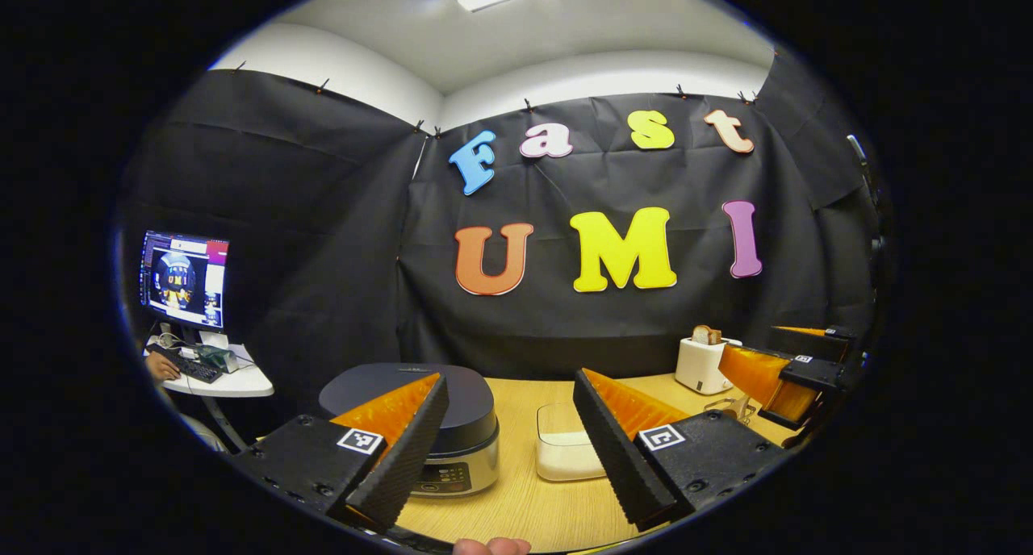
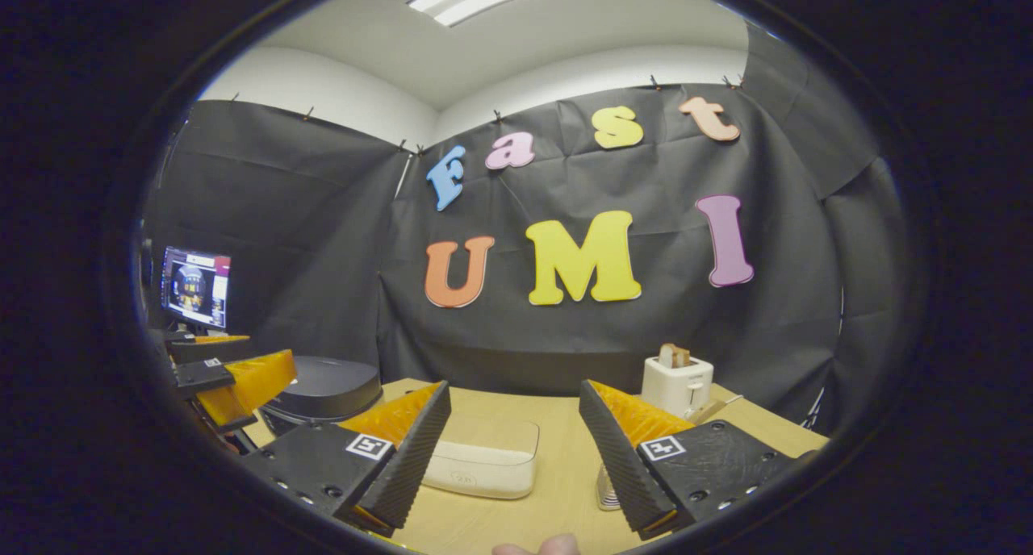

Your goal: Close the left gripper, press the button to open the rice cooker; take a wooden spoon from the chopstick holder with the right hand, scoop a spoonful of rice and pour it into the rice cooker, then put the wooden spoon back into the chopstick holder.

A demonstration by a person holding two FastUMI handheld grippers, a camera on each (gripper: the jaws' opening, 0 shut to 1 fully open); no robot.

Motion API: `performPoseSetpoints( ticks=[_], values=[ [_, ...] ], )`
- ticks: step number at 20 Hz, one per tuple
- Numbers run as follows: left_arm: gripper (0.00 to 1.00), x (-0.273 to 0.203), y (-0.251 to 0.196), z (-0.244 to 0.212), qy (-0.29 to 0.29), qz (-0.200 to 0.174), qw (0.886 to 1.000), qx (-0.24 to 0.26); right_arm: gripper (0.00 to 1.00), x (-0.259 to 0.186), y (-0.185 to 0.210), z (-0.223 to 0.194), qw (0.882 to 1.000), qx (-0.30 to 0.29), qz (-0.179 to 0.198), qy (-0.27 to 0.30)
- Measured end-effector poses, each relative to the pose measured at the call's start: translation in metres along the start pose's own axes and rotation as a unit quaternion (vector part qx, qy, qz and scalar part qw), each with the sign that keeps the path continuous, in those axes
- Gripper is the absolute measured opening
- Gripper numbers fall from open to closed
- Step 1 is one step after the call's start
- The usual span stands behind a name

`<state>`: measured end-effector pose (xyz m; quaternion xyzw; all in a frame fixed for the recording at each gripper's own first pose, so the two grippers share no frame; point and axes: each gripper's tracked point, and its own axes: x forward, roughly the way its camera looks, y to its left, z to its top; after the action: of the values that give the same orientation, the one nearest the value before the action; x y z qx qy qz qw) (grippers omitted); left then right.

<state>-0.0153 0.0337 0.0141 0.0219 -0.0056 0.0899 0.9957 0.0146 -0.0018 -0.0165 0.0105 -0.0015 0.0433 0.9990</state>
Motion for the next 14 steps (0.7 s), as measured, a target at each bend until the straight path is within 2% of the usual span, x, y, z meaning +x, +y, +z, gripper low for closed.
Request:
performPoseSetpoints(
  ticks=[3, 7, 14],
  values=[
    [0.99, 0.000, 0.017, -0.005, 0.012, 0.024, 1.000, -0.012, 0.95, 0.002, -0.004, 0.004, 1.000, -0.003, 0.009, -0.006],
    [0.99, 0.001, 0.046, -0.012, 0.049, 0.056, 0.997, 0.019, 0.96, 0.000, -0.003, -0.004, 0.999, -0.015, 0.036, -0.003],
    [0.99, 0.016, 0.072, 0.007, 0.083, 0.075, 0.993, 0.039, 0.95, 0.000, -0.019, 0.006, 0.999, 0.002, 0.049, -0.023]
  ],
)
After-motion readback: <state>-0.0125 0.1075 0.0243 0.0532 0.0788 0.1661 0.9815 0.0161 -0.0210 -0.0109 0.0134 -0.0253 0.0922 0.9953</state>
